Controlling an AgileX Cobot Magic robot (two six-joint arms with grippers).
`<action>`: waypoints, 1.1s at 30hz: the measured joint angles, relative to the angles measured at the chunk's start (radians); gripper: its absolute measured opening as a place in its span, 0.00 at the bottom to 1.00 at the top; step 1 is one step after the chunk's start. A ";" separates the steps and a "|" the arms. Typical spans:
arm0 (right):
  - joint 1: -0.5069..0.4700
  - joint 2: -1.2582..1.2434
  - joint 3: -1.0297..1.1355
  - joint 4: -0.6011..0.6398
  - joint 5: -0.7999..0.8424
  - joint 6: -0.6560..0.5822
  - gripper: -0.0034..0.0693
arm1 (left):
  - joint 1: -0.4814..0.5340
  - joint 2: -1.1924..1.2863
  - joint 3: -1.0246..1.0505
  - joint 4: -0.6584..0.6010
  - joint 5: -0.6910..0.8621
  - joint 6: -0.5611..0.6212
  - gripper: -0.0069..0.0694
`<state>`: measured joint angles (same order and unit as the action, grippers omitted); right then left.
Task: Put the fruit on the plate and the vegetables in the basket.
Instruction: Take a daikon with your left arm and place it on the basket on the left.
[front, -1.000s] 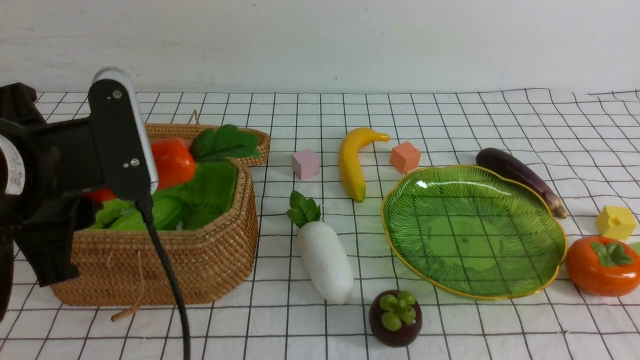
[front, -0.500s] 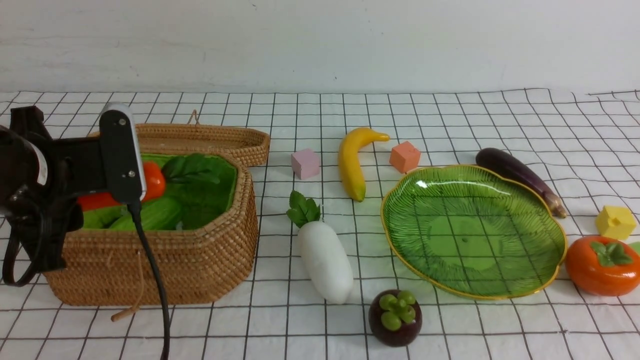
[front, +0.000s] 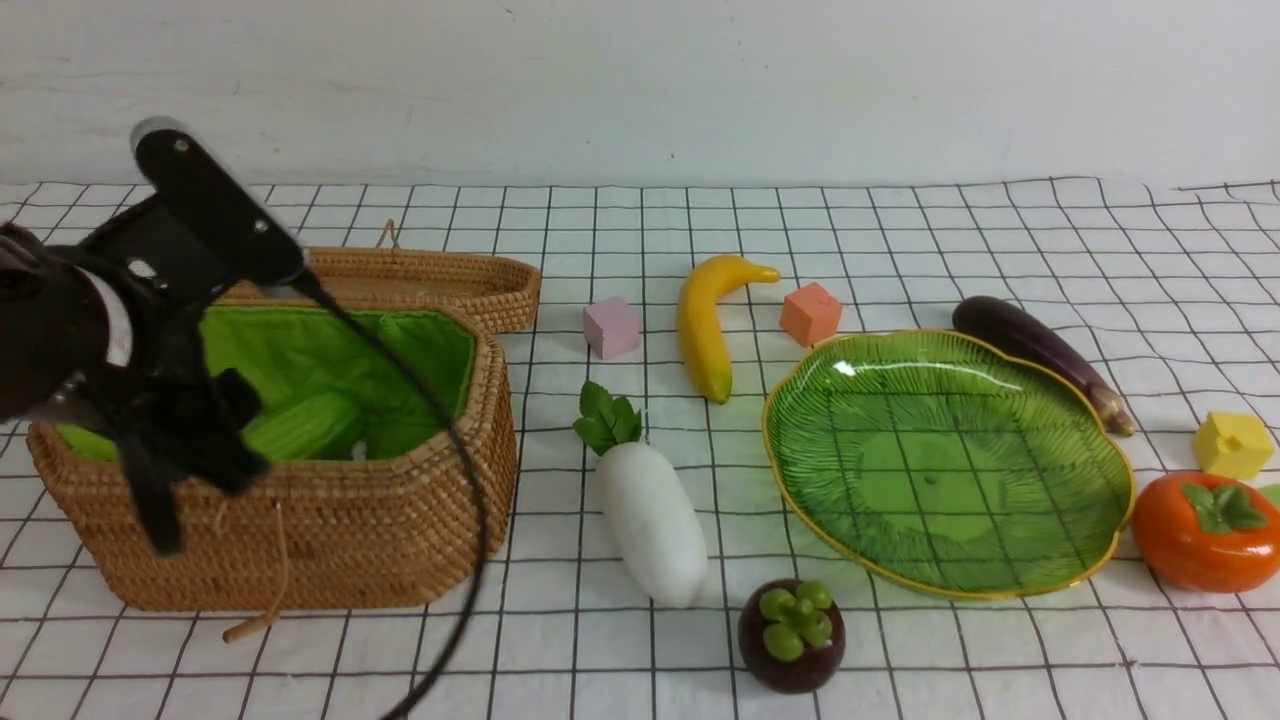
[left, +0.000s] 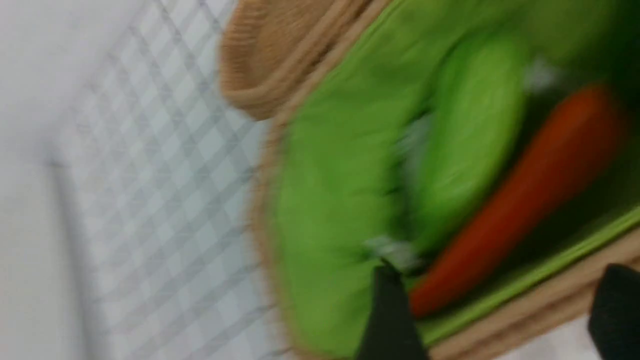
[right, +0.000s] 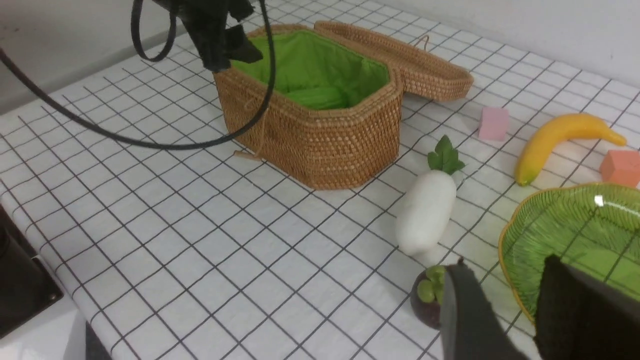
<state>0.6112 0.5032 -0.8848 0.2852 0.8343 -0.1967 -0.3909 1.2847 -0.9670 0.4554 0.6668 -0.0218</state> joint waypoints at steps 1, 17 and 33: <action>0.000 0.000 0.000 0.000 0.013 0.026 0.38 | -0.049 -0.001 0.000 -0.067 0.013 -0.075 0.50; 0.000 0.000 0.000 -0.009 0.225 0.120 0.38 | -0.449 0.422 -0.494 -0.337 0.288 -0.461 0.53; 0.000 0.000 0.000 -0.010 0.278 0.104 0.38 | -0.342 0.837 -0.712 -0.188 0.282 -0.763 0.87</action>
<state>0.6112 0.5032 -0.8848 0.2754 1.1126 -0.0926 -0.7328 2.1221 -1.6787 0.2675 0.9492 -0.7845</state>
